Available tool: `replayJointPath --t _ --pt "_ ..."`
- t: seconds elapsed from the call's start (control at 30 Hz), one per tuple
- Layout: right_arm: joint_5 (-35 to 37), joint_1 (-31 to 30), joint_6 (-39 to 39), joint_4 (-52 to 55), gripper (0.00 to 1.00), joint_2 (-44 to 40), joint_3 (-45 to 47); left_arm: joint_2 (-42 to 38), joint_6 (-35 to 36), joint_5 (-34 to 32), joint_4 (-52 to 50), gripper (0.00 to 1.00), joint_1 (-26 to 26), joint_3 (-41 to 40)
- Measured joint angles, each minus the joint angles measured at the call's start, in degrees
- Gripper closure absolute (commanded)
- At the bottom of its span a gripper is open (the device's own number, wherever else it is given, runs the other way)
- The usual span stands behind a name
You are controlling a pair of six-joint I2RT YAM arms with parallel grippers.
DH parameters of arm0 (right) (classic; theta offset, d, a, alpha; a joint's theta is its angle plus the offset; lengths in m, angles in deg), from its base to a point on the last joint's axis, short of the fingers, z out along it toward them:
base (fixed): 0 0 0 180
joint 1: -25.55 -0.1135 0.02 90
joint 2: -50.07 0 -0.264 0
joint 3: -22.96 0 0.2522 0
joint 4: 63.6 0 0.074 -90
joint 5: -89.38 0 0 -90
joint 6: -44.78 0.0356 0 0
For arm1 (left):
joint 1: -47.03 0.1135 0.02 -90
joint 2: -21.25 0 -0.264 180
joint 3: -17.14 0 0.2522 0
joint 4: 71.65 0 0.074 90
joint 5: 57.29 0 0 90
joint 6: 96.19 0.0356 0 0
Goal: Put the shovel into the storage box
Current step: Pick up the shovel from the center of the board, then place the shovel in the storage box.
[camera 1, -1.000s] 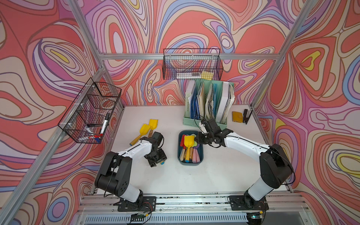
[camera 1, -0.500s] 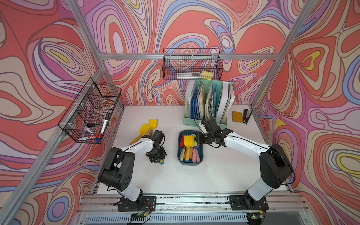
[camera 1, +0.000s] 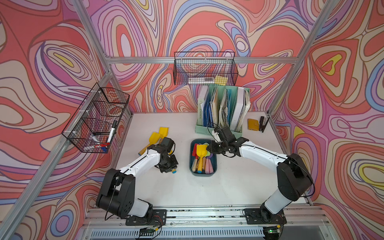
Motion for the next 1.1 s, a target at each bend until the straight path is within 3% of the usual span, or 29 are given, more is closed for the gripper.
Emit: replayJointPath --t 0.4,0.77,1.1 --pt "-1.95 -0.74 3.41 -1.66 0.83 0.02 -1.75 -1.16 6.01 3.72 -3.41 1.0 -10.91 10.05" --pt "-1.9 -4.46 6.14 -2.82 0.75 0.9 -7.06 5.07 6.6 3.67 -5.14 1.0 -15.89 14.95" --pt "-1.22 -4.92 7.08 -2.91 0.74 3.06 -7.69 6.71 6.6 3.63 -5.46 1.0 -17.55 17.16"
